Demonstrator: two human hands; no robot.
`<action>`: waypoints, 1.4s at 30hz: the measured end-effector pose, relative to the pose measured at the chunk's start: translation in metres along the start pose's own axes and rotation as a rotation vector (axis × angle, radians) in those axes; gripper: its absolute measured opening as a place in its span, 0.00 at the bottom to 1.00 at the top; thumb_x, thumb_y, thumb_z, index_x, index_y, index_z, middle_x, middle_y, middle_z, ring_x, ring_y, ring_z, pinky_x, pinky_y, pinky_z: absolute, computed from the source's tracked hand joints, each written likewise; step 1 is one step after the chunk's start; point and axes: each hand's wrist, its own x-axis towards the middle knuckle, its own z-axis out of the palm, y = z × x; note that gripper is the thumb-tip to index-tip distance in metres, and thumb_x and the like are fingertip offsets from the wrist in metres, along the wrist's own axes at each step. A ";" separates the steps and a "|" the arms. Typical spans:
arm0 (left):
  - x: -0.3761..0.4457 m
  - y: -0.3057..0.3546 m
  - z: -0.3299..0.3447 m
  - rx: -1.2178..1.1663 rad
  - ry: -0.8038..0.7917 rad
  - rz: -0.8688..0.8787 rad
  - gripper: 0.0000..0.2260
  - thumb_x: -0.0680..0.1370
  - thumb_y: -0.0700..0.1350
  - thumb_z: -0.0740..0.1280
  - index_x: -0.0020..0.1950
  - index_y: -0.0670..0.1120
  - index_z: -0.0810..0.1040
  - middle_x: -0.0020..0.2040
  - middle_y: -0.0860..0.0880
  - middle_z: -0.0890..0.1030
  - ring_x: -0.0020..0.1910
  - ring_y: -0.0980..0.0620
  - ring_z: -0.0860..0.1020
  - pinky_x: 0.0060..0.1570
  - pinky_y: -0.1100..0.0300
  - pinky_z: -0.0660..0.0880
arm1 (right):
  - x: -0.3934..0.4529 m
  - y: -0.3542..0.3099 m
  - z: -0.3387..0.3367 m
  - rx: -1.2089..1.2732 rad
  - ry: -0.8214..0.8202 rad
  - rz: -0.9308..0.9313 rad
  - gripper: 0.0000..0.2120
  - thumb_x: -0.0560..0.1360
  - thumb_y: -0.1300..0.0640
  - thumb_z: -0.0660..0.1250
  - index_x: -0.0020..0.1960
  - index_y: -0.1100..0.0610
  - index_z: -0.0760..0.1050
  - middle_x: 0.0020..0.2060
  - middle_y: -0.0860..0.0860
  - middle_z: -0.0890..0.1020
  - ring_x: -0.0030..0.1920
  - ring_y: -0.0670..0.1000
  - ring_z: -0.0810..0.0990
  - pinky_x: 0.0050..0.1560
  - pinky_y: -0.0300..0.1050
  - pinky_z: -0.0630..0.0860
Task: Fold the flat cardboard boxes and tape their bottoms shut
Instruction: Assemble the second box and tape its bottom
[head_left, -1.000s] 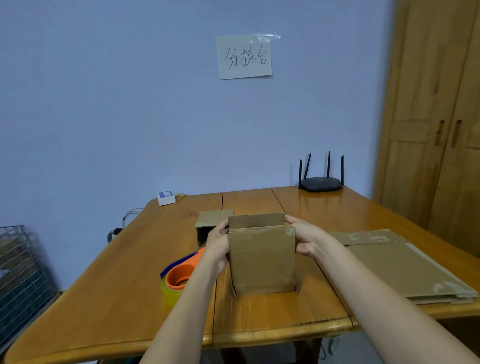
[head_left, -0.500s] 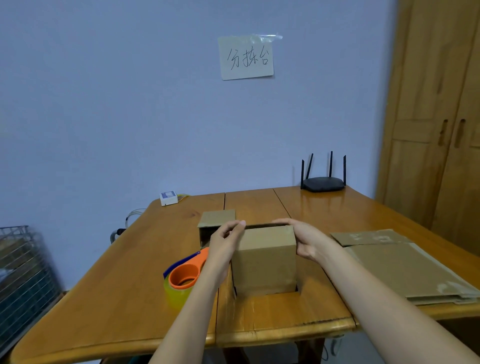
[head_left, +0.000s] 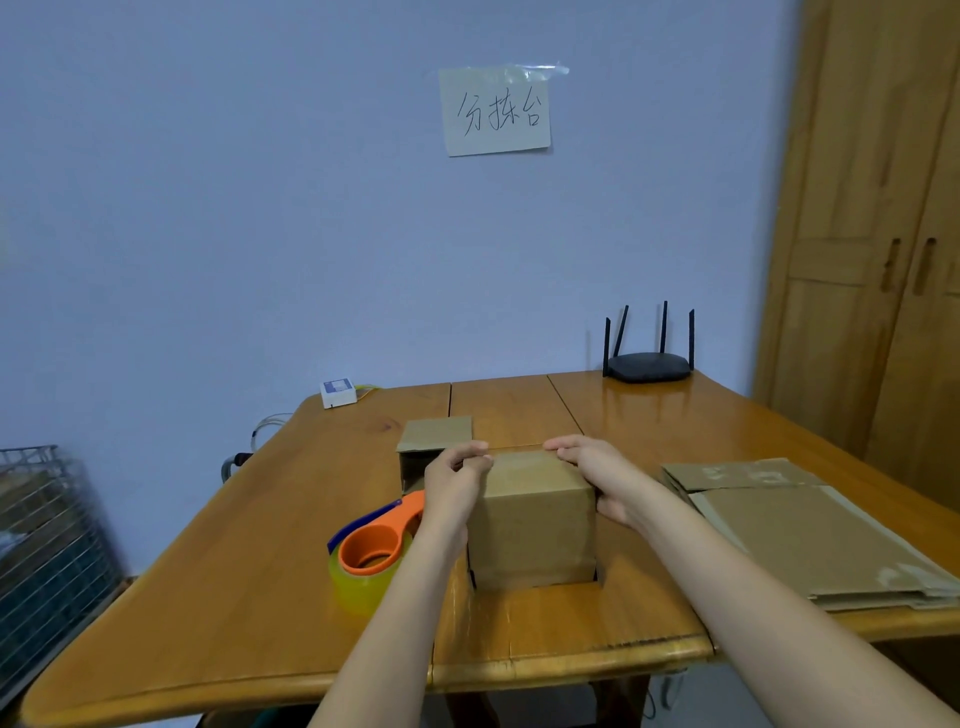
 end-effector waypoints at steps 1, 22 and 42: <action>0.001 0.000 -0.001 0.003 -0.009 0.009 0.08 0.77 0.42 0.70 0.56 0.50 0.82 0.58 0.52 0.81 0.60 0.52 0.75 0.59 0.56 0.72 | 0.001 0.001 -0.001 -0.024 0.004 -0.006 0.12 0.83 0.59 0.59 0.58 0.54 0.80 0.56 0.55 0.81 0.56 0.55 0.80 0.56 0.52 0.79; 0.006 0.009 0.006 1.052 -0.102 0.286 0.17 0.82 0.48 0.53 0.67 0.49 0.76 0.66 0.44 0.73 0.66 0.43 0.71 0.71 0.45 0.62 | 0.004 -0.005 0.050 -1.456 0.024 -0.327 0.32 0.83 0.42 0.38 0.75 0.56 0.67 0.73 0.56 0.70 0.75 0.56 0.65 0.78 0.63 0.45; 0.010 0.019 -0.005 0.385 -0.340 -0.042 0.20 0.81 0.43 0.63 0.72 0.56 0.71 0.68 0.45 0.72 0.64 0.47 0.73 0.59 0.57 0.71 | 0.014 -0.028 0.041 -0.905 0.016 0.074 0.36 0.76 0.37 0.65 0.79 0.50 0.60 0.78 0.58 0.57 0.75 0.62 0.61 0.74 0.62 0.61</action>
